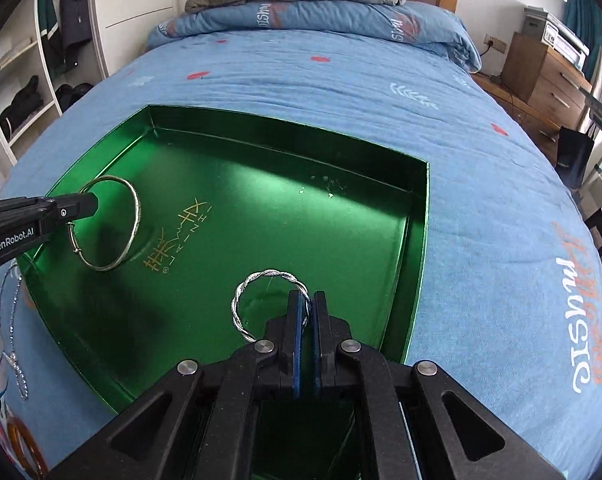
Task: Organize jewelry
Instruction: 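Carry the cuff bangle into the green tray with the left tool while the right tool drops the hoop there, then withdraw both tools from the tray back toward the remaining jewelry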
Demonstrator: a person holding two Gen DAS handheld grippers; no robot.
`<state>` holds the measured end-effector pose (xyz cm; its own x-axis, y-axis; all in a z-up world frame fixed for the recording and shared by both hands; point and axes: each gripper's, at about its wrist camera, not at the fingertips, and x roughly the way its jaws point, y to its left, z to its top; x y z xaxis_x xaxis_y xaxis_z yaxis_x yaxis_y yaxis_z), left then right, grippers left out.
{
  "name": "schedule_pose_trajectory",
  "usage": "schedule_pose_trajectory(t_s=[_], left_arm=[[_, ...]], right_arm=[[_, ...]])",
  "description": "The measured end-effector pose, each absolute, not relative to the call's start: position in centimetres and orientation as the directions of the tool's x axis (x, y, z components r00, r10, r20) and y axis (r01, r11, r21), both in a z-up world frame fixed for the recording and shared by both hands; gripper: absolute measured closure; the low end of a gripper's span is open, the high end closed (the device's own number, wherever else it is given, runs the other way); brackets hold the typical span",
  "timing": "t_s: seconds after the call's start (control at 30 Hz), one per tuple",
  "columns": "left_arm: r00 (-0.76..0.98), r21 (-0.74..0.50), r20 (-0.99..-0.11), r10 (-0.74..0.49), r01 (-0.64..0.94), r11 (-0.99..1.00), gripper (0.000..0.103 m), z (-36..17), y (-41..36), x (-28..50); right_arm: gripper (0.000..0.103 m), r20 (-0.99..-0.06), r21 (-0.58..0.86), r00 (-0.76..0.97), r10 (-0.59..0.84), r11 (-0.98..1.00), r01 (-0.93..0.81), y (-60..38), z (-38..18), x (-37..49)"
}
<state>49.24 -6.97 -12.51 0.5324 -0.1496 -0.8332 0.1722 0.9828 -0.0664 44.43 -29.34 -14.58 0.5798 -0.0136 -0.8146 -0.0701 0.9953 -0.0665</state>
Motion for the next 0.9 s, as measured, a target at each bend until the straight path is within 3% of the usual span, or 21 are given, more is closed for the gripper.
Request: schedule_pose_trajectory(t_s=[0.13, 0.3, 0.43, 0.63, 0.83, 0.9], left_arm=[[0.543, -0.026, -0.831, -0.118, 0.175, 0.984, 0.098, -12.6, -7.2, 48.8], [0.541, -0.051, -0.829, -0.143, 0.181, 0.982, 0.094, -11.3, -6.8, 48.2], [0.606, -0.031, -0.782, -0.144, 0.193, 0.981, 0.081, -6.8, -5.9, 45.9], [0.729, -0.019, -0.66, -0.178, 0.221, 0.975, 0.081, 2.4, -2.9, 37.8], [0.777, 0.045, -0.612, -0.147, 0.22, 0.974, 0.08, 7.8, 0.8, 28.3], [0.78, 0.031, -0.609, -0.144, 0.205, 0.978, 0.068, 8.5, 2.5, 25.4]], right_arm=[[0.097, -0.81, -0.077, 0.587, -0.016, 0.994, -0.08, -29.5, -14.6, 44.4], [0.076, -0.81, -0.074, 0.586, -0.017, 0.995, -0.074, -29.9, -13.8, 43.9], [0.075, -0.772, -0.037, 0.635, 0.015, 0.997, -0.068, -30.2, -10.4, 41.6], [0.075, -0.658, 0.003, 0.749, 0.084, 0.994, -0.109, -29.8, -1.4, 33.5], [0.075, -0.537, 0.012, 0.833, 0.133, 0.989, -0.15, -29.2, 6.6, 22.3], [0.075, -0.508, 0.013, 0.851, 0.135, 0.989, -0.149, -29.5, 8.3, 18.9]])
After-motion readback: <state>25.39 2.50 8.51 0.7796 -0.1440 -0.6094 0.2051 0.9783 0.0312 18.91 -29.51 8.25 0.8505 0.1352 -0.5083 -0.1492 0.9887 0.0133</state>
